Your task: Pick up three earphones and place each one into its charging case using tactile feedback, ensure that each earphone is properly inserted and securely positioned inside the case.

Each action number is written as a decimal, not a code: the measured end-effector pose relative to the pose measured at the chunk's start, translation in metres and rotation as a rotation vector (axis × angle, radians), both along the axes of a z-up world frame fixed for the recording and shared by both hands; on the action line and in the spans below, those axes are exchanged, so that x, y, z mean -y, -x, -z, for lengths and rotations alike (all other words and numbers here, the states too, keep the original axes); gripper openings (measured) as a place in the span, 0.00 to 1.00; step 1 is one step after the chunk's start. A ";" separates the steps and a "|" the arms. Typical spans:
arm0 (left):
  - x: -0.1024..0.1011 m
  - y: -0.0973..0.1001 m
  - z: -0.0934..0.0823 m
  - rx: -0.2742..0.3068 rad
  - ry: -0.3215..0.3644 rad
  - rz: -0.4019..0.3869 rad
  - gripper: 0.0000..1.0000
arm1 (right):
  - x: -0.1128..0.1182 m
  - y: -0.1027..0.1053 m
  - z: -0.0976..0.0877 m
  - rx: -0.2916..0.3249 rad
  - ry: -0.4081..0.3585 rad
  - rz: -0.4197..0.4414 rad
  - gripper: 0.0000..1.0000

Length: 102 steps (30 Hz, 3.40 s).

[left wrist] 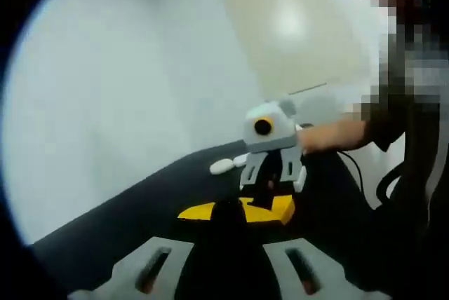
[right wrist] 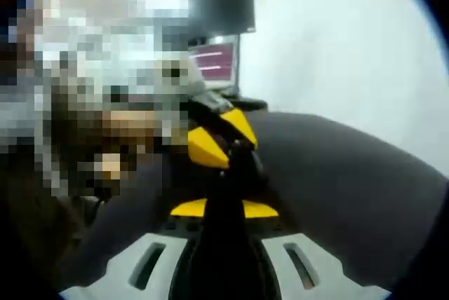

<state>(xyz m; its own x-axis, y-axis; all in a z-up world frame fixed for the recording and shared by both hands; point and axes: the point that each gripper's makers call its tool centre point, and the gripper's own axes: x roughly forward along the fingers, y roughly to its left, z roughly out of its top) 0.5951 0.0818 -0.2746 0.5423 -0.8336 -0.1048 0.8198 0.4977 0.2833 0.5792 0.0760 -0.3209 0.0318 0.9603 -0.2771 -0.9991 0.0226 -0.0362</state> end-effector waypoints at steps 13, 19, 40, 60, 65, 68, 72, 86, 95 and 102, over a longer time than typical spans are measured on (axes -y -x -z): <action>-0.006 0.010 0.004 -0.006 -0.009 0.015 0.10 | -0.001 0.000 0.000 0.000 0.000 -0.001 0.18; -0.010 0.012 0.000 -0.003 0.024 0.012 0.10 | -0.001 -0.001 0.000 0.001 -0.001 -0.001 0.18; -0.021 0.014 -0.004 -0.236 -0.009 0.043 0.14 | 0.000 -0.001 0.000 0.000 -0.002 -0.004 0.18; -0.010 0.011 -0.046 -0.240 0.131 0.098 0.08 | 0.001 0.000 0.000 0.003 -0.001 -0.006 0.18; -0.004 -0.002 -0.029 -0.203 0.033 0.111 0.08 | 0.000 0.000 0.000 0.003 -0.001 -0.006 0.18; 0.002 0.002 -0.019 -0.209 0.013 0.129 0.08 | 0.000 0.001 0.000 0.002 -0.001 -0.007 0.18; 0.004 0.007 -0.010 -0.199 -0.032 0.144 0.09 | 0.000 0.000 0.000 0.001 -0.001 -0.008 0.18; 0.005 0.014 -0.002 -0.150 -0.118 0.165 0.09 | 0.001 0.000 -0.001 0.003 -0.002 -0.010 0.18; 0.004 0.011 -0.006 -0.119 -0.144 0.159 0.09 | 0.001 0.000 -0.001 0.004 -0.002 -0.010 0.18; -0.006 0.010 -0.010 -0.106 -0.124 0.142 0.14 | 0.001 0.001 -0.001 0.004 -0.003 -0.009 0.18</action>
<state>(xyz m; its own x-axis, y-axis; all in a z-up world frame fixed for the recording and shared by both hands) 0.5854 0.0878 -0.2641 0.4011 -0.8780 -0.2614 0.9076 0.3422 0.2432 0.5786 0.0755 -0.3195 0.0239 0.9613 -0.2745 -0.9991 0.0133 -0.0404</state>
